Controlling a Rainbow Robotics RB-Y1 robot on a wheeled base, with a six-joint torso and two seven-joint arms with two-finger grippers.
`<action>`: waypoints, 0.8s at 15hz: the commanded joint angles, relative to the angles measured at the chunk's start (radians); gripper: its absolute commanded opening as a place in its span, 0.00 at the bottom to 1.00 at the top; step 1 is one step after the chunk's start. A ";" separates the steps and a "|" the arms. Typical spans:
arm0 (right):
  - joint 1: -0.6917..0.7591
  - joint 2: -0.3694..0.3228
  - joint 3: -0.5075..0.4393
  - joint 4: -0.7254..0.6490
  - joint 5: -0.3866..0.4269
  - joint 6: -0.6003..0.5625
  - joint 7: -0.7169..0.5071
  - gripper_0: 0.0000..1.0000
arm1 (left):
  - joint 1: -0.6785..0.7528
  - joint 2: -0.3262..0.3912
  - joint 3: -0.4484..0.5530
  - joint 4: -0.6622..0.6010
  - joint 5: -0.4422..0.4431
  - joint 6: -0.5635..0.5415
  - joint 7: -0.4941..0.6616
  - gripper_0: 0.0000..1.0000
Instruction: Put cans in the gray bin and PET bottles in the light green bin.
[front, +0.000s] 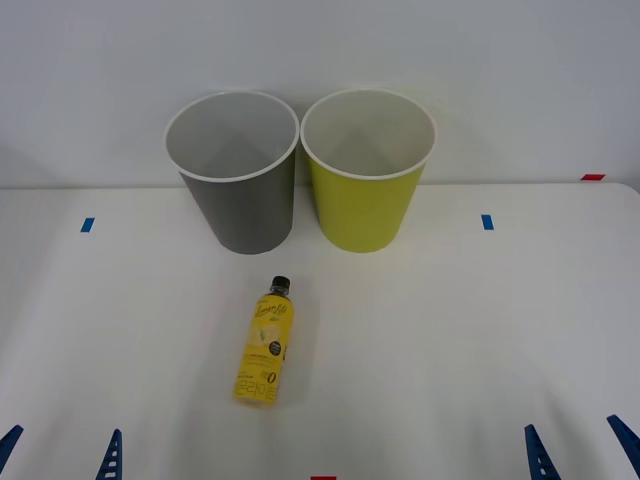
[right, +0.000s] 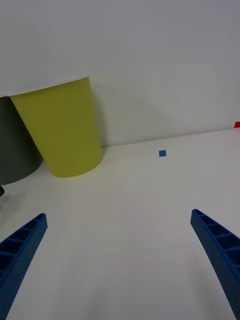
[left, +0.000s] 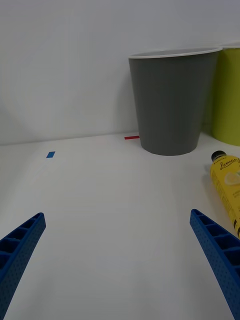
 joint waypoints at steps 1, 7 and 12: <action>0.000 0.000 0.000 0.000 0.000 0.000 0.000 1.00 | 0.000 0.000 0.000 0.000 0.000 0.000 0.000 1.00; 0.000 0.000 0.000 0.000 0.000 0.000 0.000 1.00 | 0.000 0.000 0.000 0.000 0.000 0.000 0.000 1.00; 0.000 0.000 0.000 0.000 0.000 0.000 0.000 1.00 | -0.058 0.035 0.020 0.035 -0.014 0.018 0.000 1.00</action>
